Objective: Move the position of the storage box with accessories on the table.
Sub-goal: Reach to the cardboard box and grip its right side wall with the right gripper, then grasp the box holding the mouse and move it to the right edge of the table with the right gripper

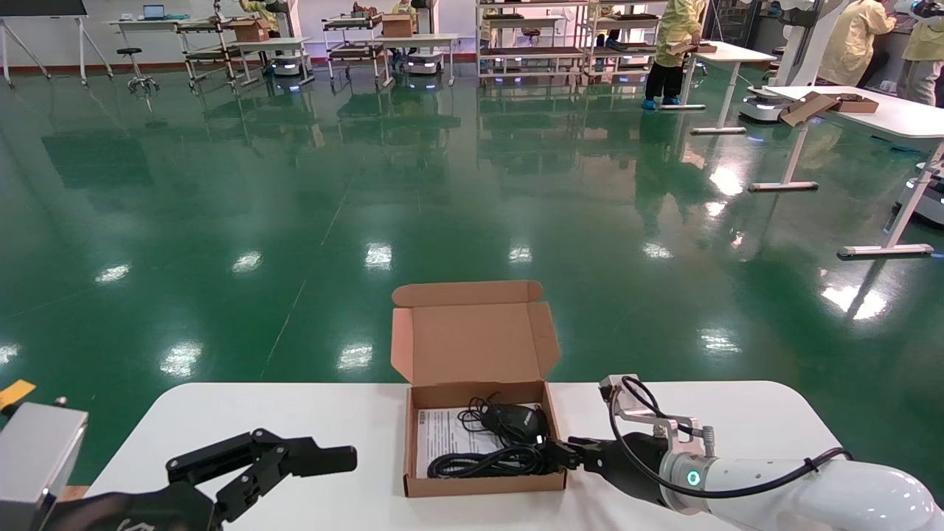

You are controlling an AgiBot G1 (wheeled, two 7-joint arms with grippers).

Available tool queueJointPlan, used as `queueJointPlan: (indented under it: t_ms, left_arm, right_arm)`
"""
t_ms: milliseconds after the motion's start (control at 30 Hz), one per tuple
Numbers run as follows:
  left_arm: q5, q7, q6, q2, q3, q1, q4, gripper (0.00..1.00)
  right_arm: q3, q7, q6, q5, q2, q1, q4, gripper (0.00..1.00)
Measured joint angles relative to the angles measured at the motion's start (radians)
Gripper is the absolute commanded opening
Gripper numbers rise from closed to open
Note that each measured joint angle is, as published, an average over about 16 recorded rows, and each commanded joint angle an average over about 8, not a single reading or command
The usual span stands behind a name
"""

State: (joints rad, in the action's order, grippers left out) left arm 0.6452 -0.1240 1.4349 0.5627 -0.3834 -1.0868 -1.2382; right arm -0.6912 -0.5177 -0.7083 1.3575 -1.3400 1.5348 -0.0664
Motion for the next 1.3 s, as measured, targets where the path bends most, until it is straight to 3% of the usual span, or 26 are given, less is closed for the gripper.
queueJointPlan:
  t_ms: [700, 1000, 1300]
  left_arm:
    - [0.0, 0.0, 0.0, 0.0, 0.0, 0.0, 0.0, 1.0]
    - [0.0, 0.0, 0.0, 0.0, 0.0, 0.0, 0.0, 1.0]
    - [0.0, 0.0, 0.0, 0.0, 0.0, 0.0, 0.0, 1.0]
  right_arm:
    - [-0.008, 0.012, -0.051, 0.0, 0.012, 0.029, 0.008, 0.0]
    - [-0.012, 0.023, -0.137, 0.004, 0.043, 0.096, -0.004, 0.0]
    - [-0.015, 0.032, -0.255, 0.01, 0.133, 0.208, -0.034, 0.0]
